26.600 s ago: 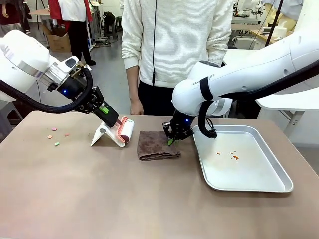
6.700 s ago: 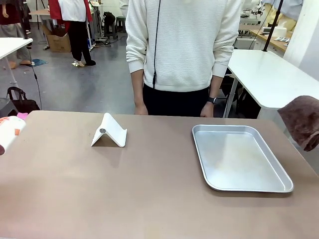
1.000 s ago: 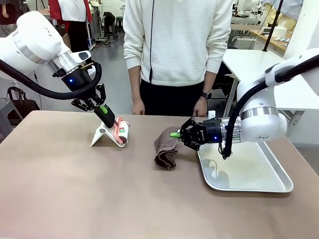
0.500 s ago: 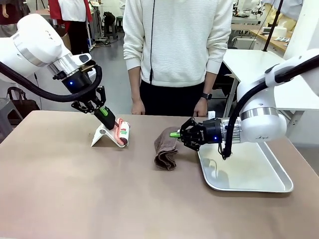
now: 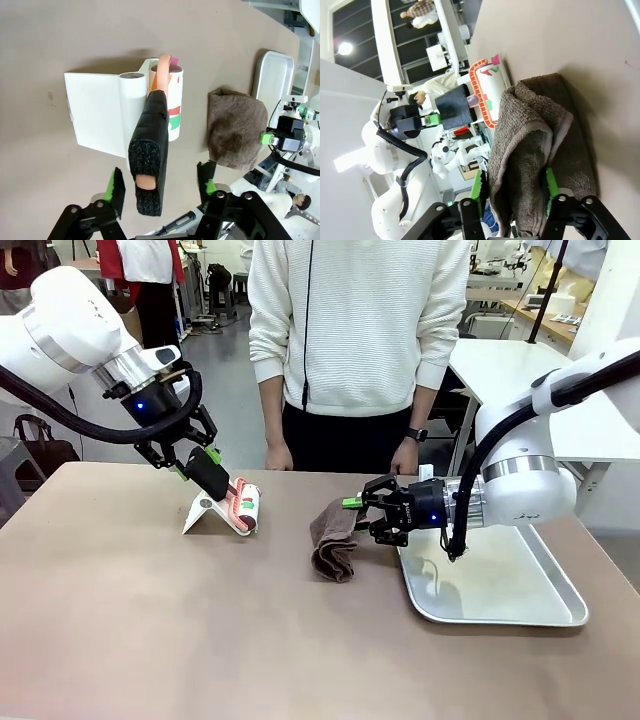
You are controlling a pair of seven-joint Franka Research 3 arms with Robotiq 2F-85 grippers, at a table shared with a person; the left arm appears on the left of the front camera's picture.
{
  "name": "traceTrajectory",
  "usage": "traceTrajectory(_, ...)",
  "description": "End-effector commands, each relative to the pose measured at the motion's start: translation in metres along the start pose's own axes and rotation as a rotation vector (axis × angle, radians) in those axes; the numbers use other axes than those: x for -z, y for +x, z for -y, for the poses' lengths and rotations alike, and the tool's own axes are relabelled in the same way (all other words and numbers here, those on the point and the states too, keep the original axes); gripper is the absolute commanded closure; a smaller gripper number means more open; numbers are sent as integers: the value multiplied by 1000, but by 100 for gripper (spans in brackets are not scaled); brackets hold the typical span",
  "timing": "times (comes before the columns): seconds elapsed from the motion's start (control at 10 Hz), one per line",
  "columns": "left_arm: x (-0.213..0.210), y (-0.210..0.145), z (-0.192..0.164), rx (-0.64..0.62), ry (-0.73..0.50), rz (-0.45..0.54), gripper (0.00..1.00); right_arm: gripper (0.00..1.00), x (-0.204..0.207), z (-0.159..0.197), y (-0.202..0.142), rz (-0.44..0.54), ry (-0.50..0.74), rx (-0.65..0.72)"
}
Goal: Clean the surface of the table.
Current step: Return the Lint Roller and towel to their original positions.
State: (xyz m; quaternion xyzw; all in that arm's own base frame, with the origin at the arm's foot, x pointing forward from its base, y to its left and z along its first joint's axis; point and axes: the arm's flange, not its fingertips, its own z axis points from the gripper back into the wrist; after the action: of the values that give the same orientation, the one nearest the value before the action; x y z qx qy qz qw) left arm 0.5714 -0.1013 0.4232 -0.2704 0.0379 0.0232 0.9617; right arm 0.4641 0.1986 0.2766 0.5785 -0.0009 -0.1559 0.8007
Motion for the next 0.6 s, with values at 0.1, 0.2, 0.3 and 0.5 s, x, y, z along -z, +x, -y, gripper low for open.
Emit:
traceTrajectory(0.1, -15, -17, -9, -30, 25, 40, 0, 0, -5, -13, 1, 26, -73, 6)
traceTrajectory(0.2, -23, -26, -13, -27, 16, 42, 0, 0, -9, -18, -2, 26, -99, 0)
traceTrajectory(0.3, -32, -38, -16, -23, 15, 59, 0, 0, -14, -26, -7, 33, -135, 0)
traceTrajectory(0.5, -45, -66, -21, -17, -11, 81, 0, 0, -19, -49, -20, -5, -249, 14)
